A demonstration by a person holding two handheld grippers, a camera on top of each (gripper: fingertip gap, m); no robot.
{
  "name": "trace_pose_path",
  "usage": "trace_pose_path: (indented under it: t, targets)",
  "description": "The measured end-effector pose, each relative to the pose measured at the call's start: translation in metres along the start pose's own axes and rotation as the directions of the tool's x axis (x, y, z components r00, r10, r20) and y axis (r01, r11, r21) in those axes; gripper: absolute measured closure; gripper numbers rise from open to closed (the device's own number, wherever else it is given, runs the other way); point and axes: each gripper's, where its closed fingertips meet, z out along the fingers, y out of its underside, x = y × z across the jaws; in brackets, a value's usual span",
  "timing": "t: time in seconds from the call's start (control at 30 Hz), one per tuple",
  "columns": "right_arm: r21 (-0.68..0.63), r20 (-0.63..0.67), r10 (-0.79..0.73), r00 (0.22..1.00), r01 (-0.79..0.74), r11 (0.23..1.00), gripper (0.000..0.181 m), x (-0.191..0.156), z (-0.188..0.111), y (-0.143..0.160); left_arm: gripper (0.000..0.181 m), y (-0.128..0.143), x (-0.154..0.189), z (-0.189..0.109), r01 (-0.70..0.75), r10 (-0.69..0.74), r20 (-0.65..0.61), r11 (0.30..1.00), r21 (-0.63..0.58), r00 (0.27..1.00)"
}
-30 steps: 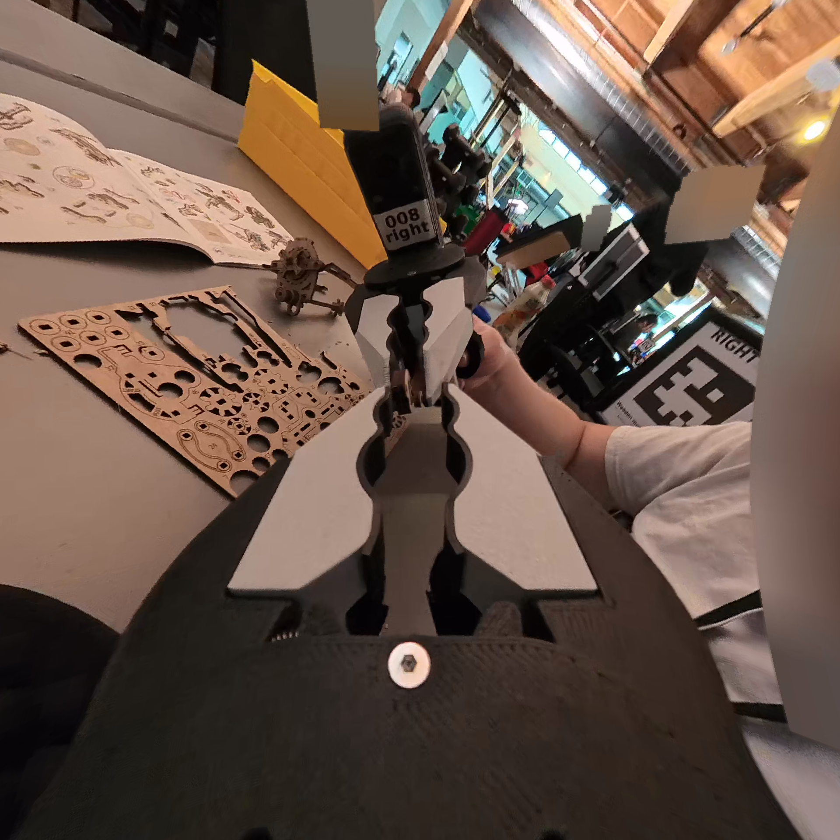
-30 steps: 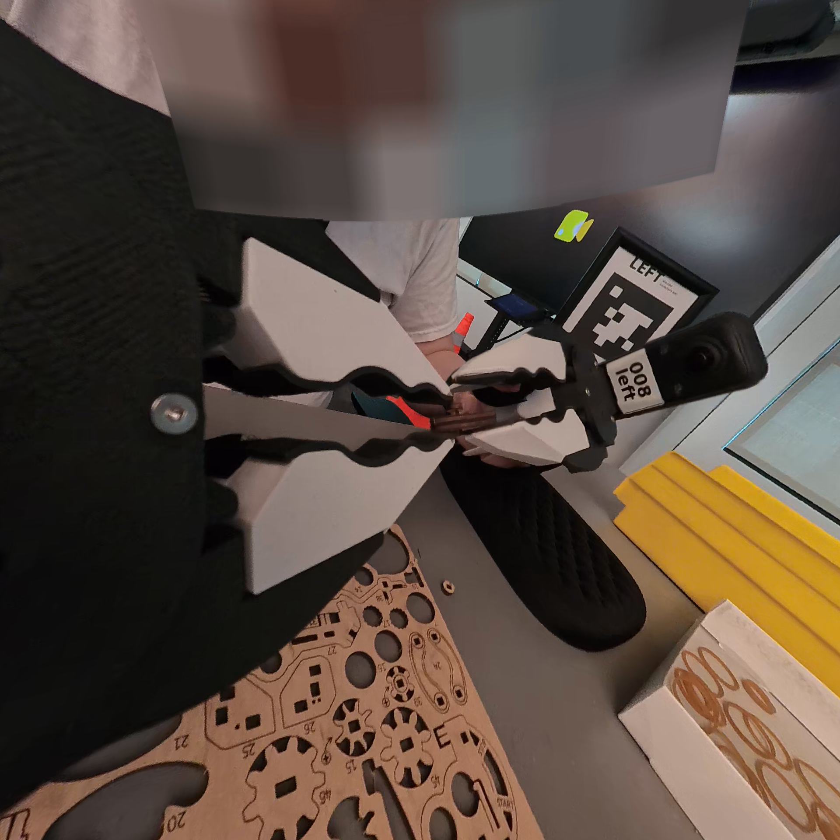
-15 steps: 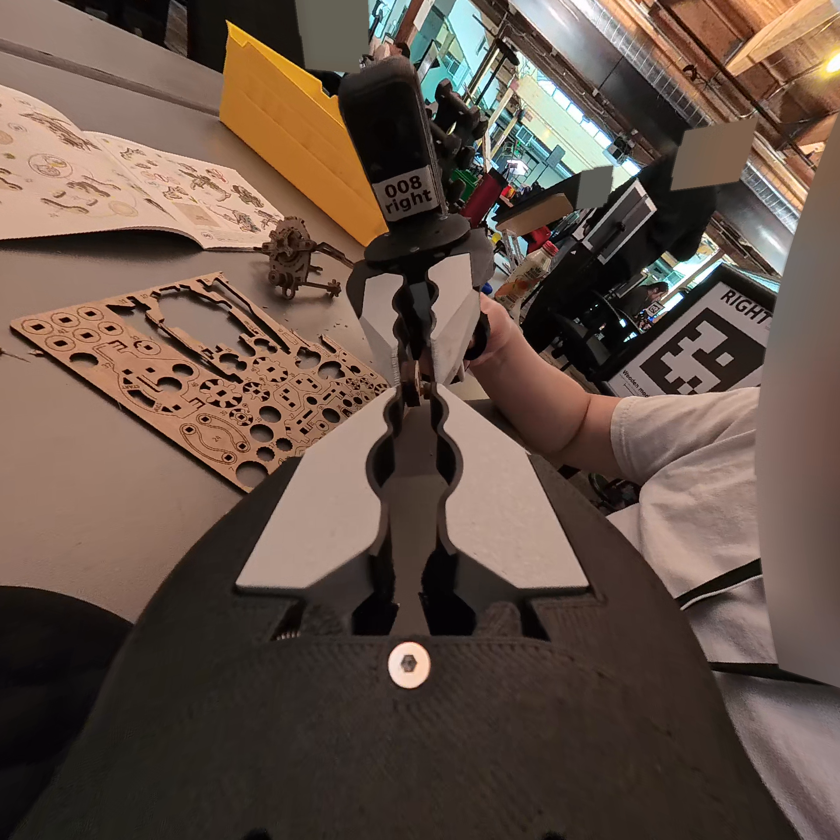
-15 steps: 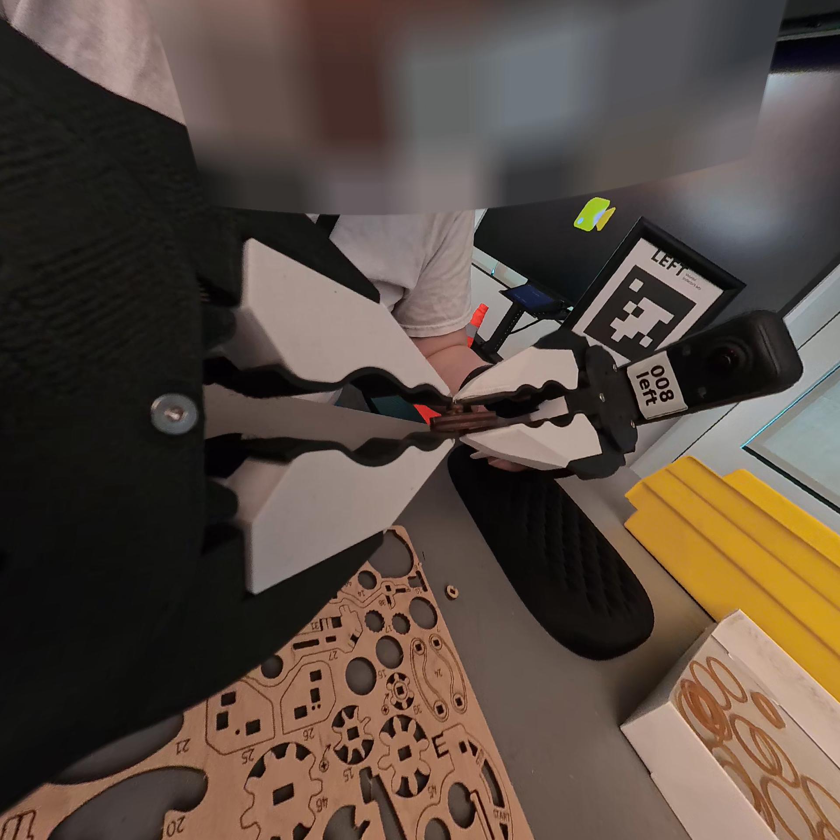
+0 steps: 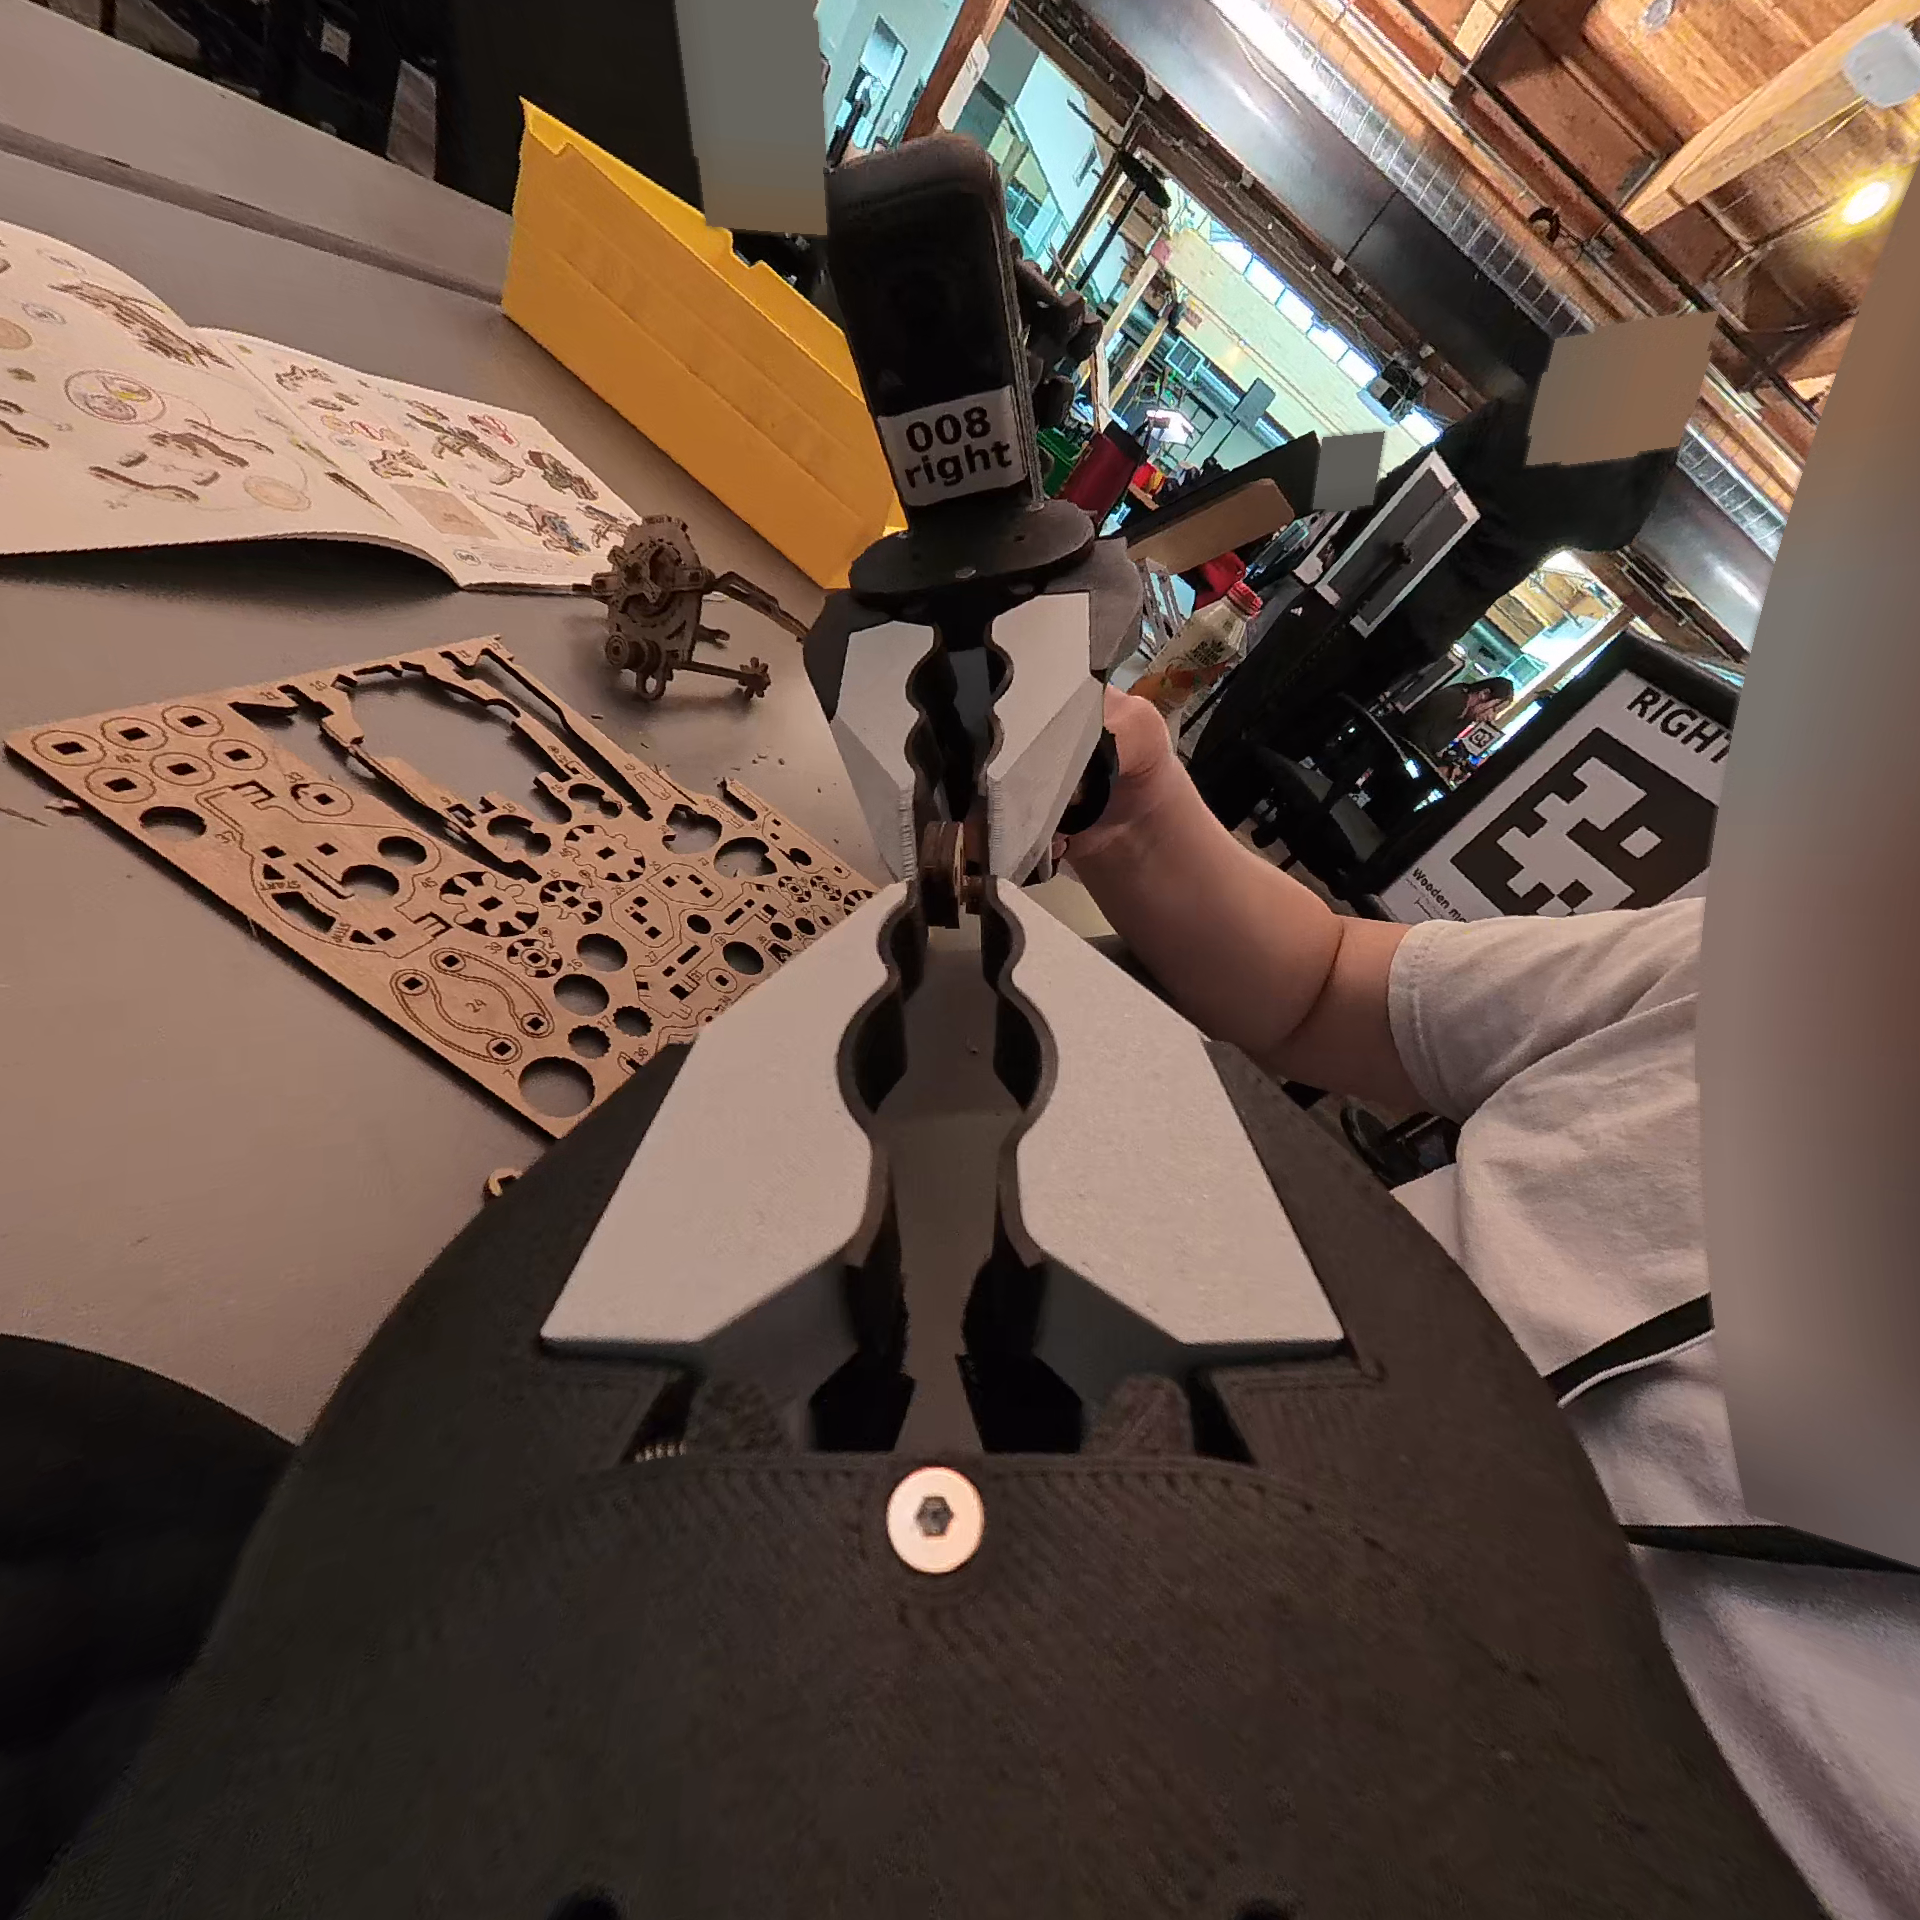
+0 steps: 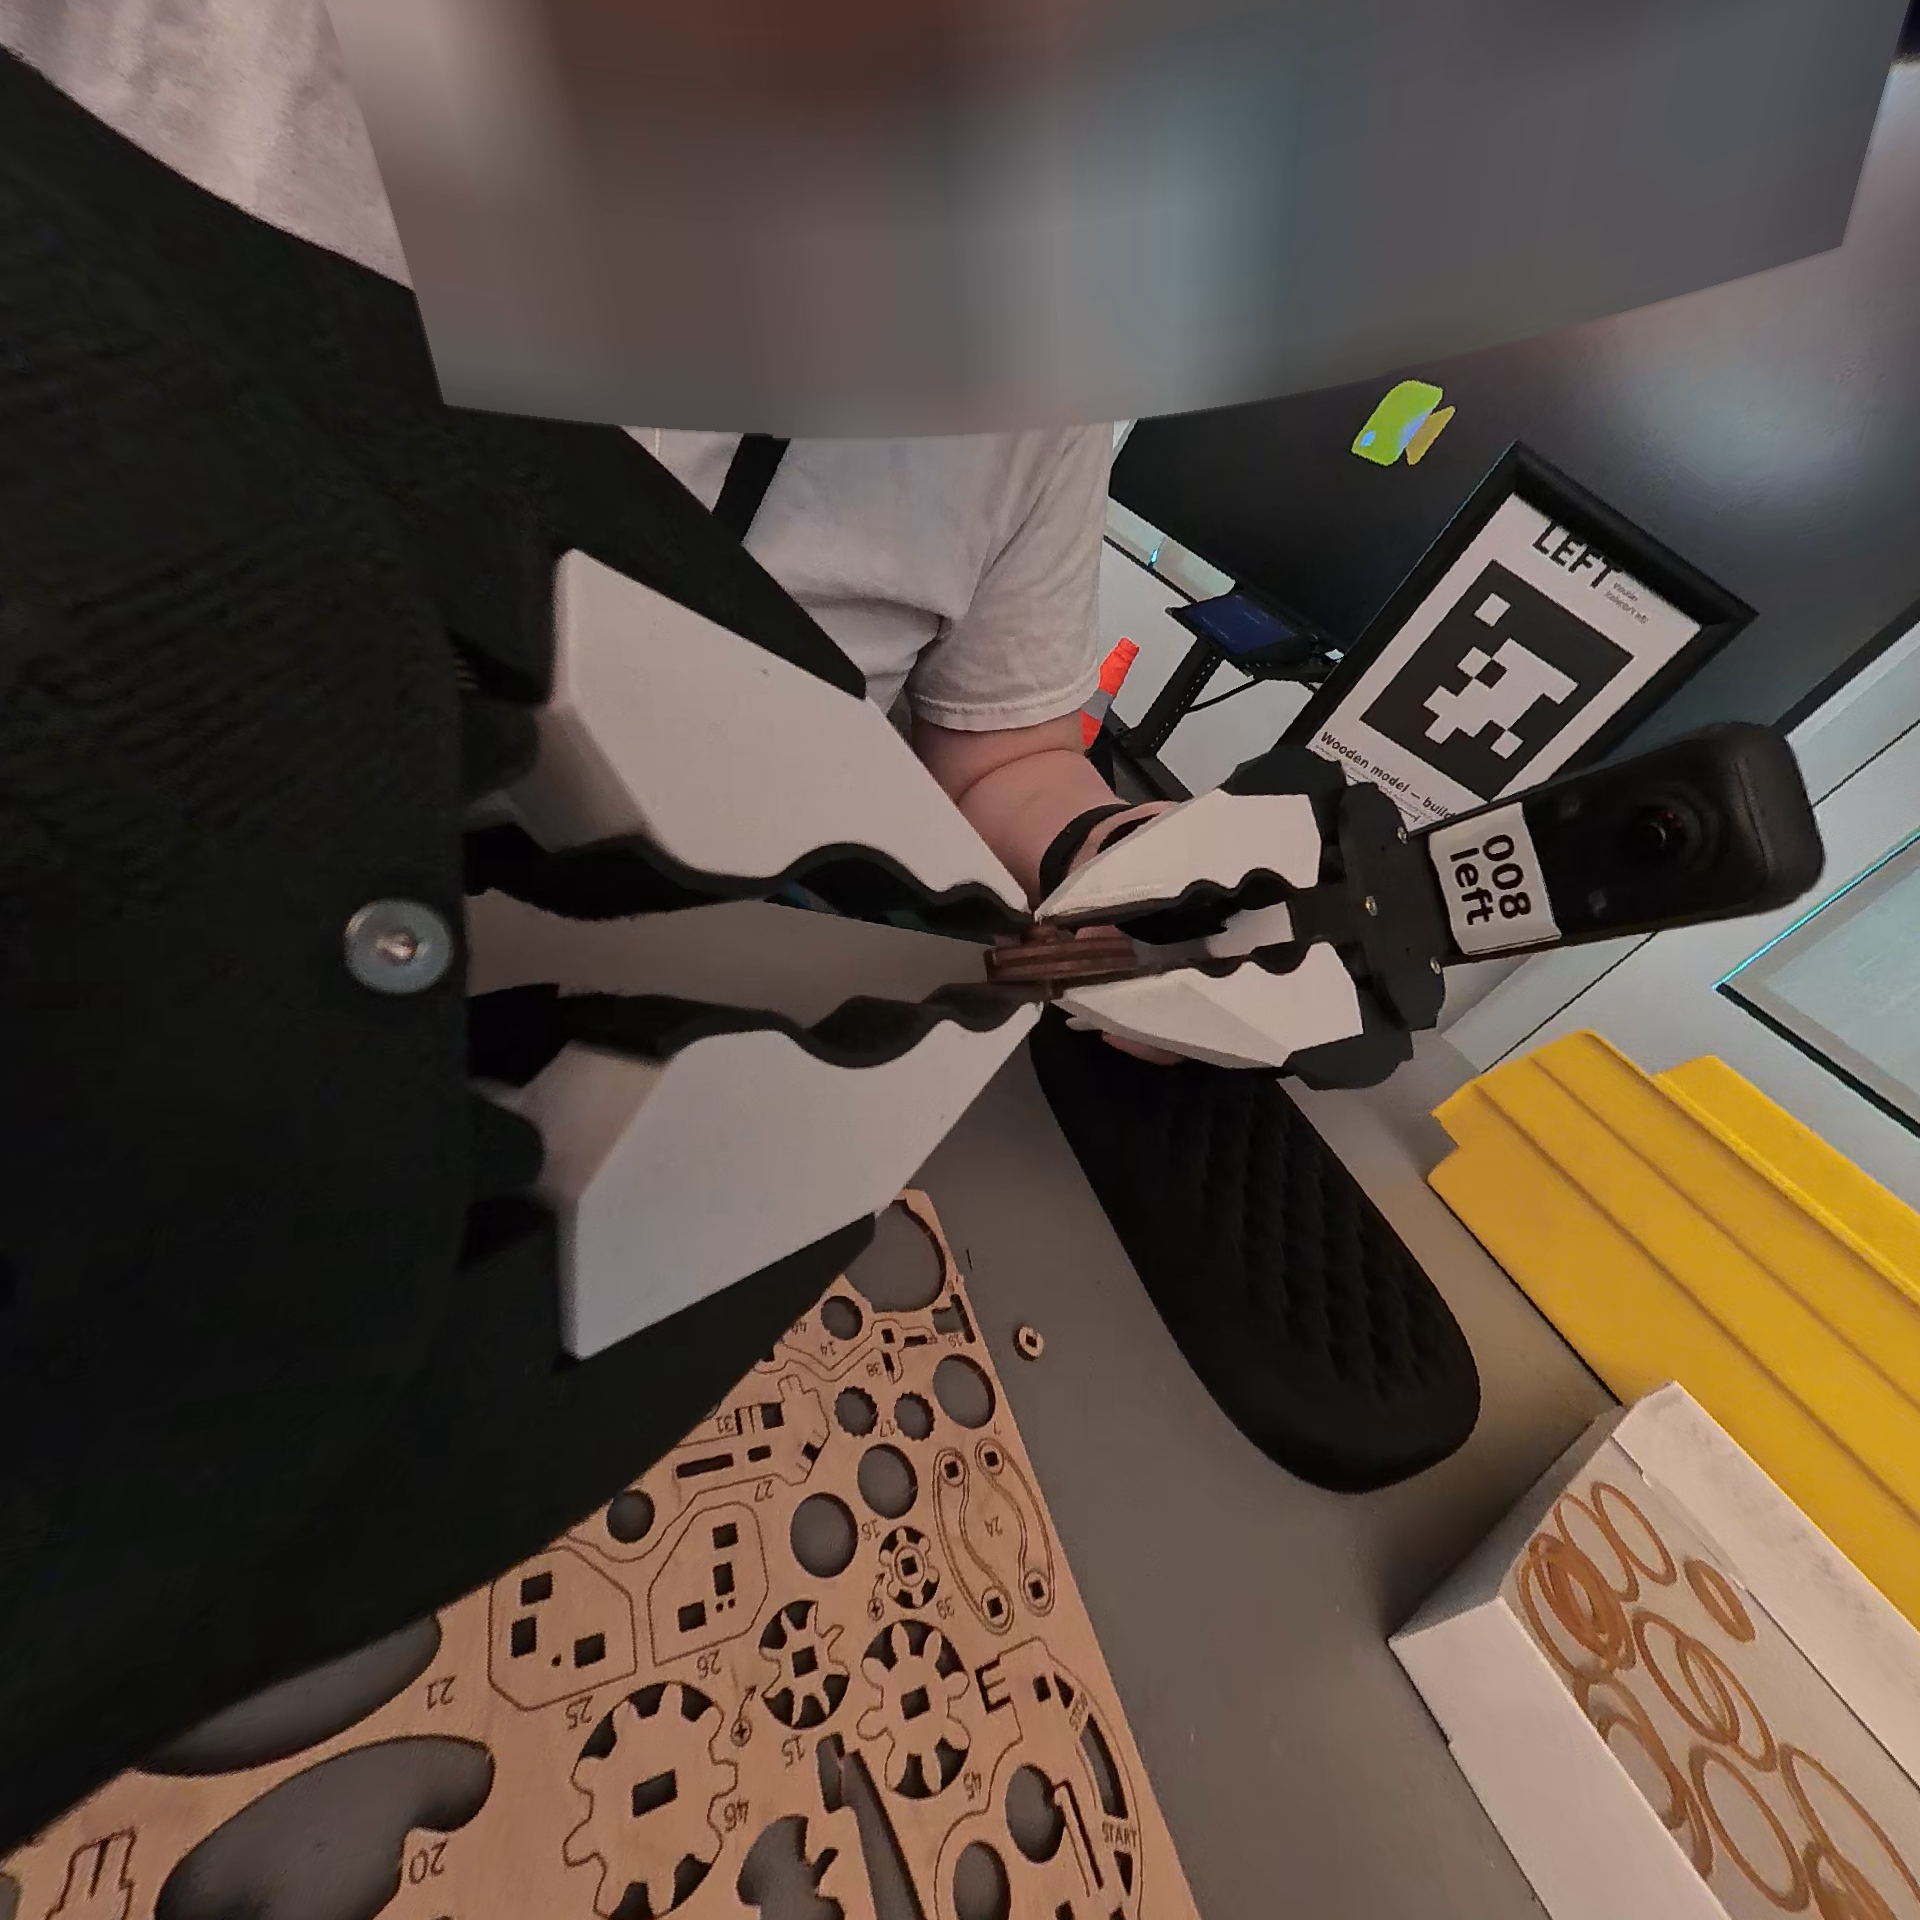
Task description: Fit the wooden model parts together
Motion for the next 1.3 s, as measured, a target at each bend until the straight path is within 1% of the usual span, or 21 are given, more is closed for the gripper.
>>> trace_pose_path:
  t: [0.17, 0.23, 0.37, 0.57, 0.9, 1.13, 1.23, 1.3]
  targets:
    - [0.005, 0.013, 0.011, 1.0, -0.011, 1.0, 0.174, -0.001, 0.0, 0.0, 0.172, -0.001, 0.001, -0.001, 0.015, -0.015, -0.008, 1.0, 0.002, 1.0]
    - [0.011, 0.057, 0.054, 0.997, -0.054, 0.998, 0.173, -0.003, 0.0, -0.001, 0.172, -0.002, 0.003, -0.001, 0.051, -0.052, -0.035, 0.999, -0.004, 0.998]
    - [0.031, 0.113, 0.103, 0.988, -0.107, 0.994, 0.175, -0.006, 0.001, -0.003, 0.169, -0.004, 0.006, -0.003, 0.026, -0.026, -0.045, 1.0, -0.009, 0.999]
    - [0.043, 0.095, 0.112, 0.989, -0.116, 0.992, 0.174, -0.001, -0.001, -0.004, 0.171, -0.004, 0.001, -0.002, 0.028, -0.028, -0.012, 1.0, -0.014, 1.0]
    - [0.076, 0.076, 0.153, 0.985, -0.158, 0.984, 0.173, 0.006, -0.002, -0.007, 0.172, -0.005, -0.006, -0.001, 0.007, -0.007, 0.06, 1.0, 0.01, 0.998]
    - [0.089, 0.066, 0.156, 0.986, -0.161, 0.983, 0.173, 0.006, -0.001, -0.007, 0.172, -0.005, -0.006, -0.001, -0.027, 0.024, 0.074, 0.999, 0.029, 0.997]
    - [0.087, 0.056, 0.137, 0.989, -0.142, 0.986, 0.173, 0.006, -0.001, -0.007, 0.171, -0.005, -0.006, -0.001, -0.041, 0.04, 0.082, 0.999, 0.018, 0.996]
    - [0.09, 0.045, 0.128, 0.991, -0.131, 0.987, 0.174, 0.006, -0.001, -0.008, 0.169, -0.005, -0.006, -0.001, -0.082, 0.082, 0.112, 0.997, 0.002, 0.99]
